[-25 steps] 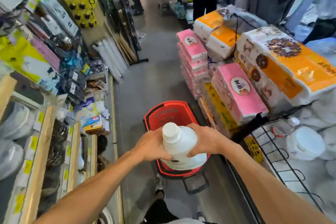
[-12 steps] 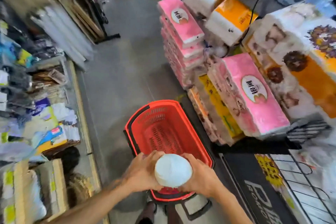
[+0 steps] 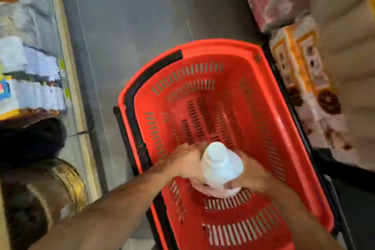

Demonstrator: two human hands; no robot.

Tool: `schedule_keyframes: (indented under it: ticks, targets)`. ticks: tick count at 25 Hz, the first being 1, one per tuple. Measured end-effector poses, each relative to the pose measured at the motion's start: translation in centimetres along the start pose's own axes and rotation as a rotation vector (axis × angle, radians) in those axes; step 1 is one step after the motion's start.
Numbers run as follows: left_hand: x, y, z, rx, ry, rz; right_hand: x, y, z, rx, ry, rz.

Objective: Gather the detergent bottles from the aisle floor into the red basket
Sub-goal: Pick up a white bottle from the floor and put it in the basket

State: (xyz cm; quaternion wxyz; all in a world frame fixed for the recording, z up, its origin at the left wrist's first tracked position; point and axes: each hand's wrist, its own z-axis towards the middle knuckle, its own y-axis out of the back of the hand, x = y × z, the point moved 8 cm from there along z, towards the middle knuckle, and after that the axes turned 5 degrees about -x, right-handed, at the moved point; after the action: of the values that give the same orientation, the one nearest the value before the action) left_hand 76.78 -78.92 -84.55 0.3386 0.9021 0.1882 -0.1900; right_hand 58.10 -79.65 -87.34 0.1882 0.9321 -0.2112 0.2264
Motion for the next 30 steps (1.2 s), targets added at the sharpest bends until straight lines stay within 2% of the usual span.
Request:
schedule_keyframes:
  ticks: [5,8,9,12,15,18,22,27,30]
  targets:
    - [6.4,-6.7,7.9,0.231,0.201,0.022,-3.6,-2.4,9.7,0.083,-0.044,0.040]
    - [8.7,-7.2,9.7,0.220,0.300,0.035,-3.4,-1.9,13.0,0.081,-0.105,0.058]
    - [8.8,-7.0,9.4,0.188,0.315,0.082,-2.9,-1.7,13.4,0.035,-0.113,0.022]
    - [7.2,-6.4,7.3,0.179,0.289,0.268,1.2,-1.8,12.4,-0.080,-0.042,-0.346]
    - [3.1,-1.7,4.0,0.098,0.215,0.393,5.9,-1.7,7.7,-0.118,0.009,-0.378]
    - [-1.5,6.9,-0.4,-0.070,0.165,0.518,9.3,1.8,0.2,-0.235,-0.022,-0.450]
    - [-7.7,17.1,-8.0,-0.205,0.128,0.699,15.0,7.4,-10.8,-0.364,-0.070,-0.467]
    - [-15.2,25.0,-16.6,-0.271,0.075,0.711,22.3,14.1,-24.6,-0.573,-0.071,-0.454]
    - [-21.0,27.1,-22.0,-0.305,-0.053,0.730,24.3,16.1,-34.1,-0.666,-0.111,-0.481]
